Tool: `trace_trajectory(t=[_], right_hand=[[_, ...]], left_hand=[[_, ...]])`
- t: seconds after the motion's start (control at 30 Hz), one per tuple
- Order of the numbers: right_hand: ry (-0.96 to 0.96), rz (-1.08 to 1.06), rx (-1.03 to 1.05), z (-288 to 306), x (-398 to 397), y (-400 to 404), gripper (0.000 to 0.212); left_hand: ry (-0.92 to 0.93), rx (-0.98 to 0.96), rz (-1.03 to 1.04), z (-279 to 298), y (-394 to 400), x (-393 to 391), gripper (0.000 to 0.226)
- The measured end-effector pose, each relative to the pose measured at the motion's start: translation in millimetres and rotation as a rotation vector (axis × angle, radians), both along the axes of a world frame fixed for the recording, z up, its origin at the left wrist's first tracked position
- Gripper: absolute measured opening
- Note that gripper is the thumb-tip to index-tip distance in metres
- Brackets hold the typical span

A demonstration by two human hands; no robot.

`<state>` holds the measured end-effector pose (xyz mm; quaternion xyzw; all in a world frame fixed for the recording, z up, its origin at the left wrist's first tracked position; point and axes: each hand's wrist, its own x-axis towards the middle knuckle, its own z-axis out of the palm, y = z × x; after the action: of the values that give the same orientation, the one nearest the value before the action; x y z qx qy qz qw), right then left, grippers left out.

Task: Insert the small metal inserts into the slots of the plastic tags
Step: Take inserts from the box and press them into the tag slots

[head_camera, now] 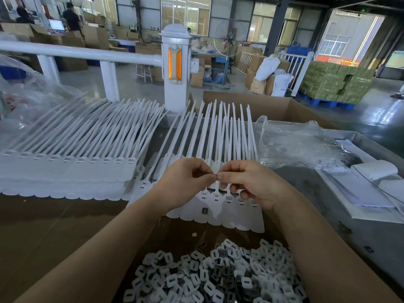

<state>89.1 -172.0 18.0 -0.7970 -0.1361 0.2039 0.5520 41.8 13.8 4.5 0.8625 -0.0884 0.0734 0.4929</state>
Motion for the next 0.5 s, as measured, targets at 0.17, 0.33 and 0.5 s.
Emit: trace_trajectory(t=[0.17,0.33,0.5], right_hand=[[-0.092,0.012,-0.086,0.7,-1.7,3.7,0.004],[-0.147,0.022,-0.145,1.1,-0.6,4.5,0.003],[-0.027,-0.094,-0.237,-0.9,3.1,-1.2,0.004]], left_hand=[[-0.003,0.049,0.018,-2.5,1.3,1.5,0.011],[-0.041,0.096,0.004,-9.1,2.0,5.3,0.01],[-0.026,0.498,-0.069,-22.7,6.4,8.0,0.025]])
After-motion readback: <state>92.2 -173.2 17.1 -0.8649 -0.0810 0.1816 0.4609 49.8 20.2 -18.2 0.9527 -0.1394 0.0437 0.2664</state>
